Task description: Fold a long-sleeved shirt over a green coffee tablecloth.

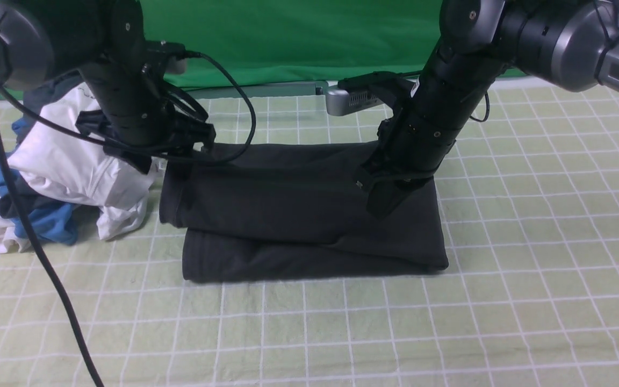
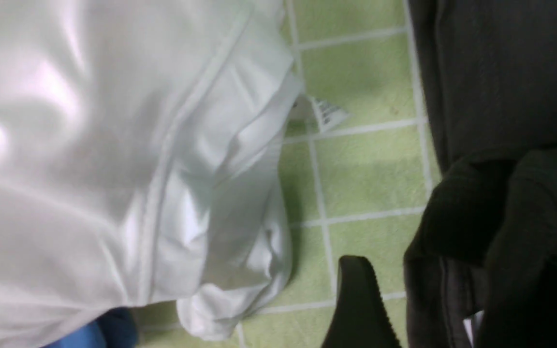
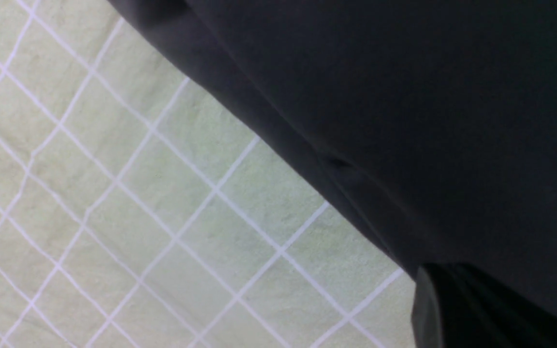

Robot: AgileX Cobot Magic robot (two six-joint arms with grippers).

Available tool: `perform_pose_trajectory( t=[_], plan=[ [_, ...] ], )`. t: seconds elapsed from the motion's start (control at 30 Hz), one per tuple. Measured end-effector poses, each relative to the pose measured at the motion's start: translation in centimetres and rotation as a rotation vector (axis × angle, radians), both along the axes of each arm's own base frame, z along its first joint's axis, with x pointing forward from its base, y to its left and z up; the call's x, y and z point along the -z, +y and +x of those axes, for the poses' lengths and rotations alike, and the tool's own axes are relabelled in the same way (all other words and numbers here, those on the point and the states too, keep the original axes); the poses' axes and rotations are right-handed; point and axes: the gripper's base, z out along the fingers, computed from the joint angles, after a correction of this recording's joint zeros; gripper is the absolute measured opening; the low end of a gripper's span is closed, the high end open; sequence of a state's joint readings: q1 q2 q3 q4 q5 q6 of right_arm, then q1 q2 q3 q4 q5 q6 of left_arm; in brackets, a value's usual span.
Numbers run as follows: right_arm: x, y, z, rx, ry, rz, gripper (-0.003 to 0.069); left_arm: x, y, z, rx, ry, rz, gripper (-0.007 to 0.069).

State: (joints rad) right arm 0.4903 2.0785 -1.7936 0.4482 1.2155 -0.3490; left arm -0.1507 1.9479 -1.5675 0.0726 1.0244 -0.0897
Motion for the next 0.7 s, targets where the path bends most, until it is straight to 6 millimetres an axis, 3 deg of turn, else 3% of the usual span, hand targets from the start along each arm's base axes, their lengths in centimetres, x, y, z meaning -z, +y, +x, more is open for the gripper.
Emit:
perform_pose_trajectory(
  t=[0.33, 0.7],
  plan=[
    [0.0, -0.01, 0.0, -0.005, -0.002, 0.0, 0.0001, -0.12, 0.05, 0.09, 0.016, -0.008, 0.01, 0.0392],
    [0.0, -0.01, 0.0, -0.016, -0.006, 0.0, 0.0001, -0.2, 0.0, 0.18, 0.016, -0.019, 0.005, 0.0406]
  ],
)
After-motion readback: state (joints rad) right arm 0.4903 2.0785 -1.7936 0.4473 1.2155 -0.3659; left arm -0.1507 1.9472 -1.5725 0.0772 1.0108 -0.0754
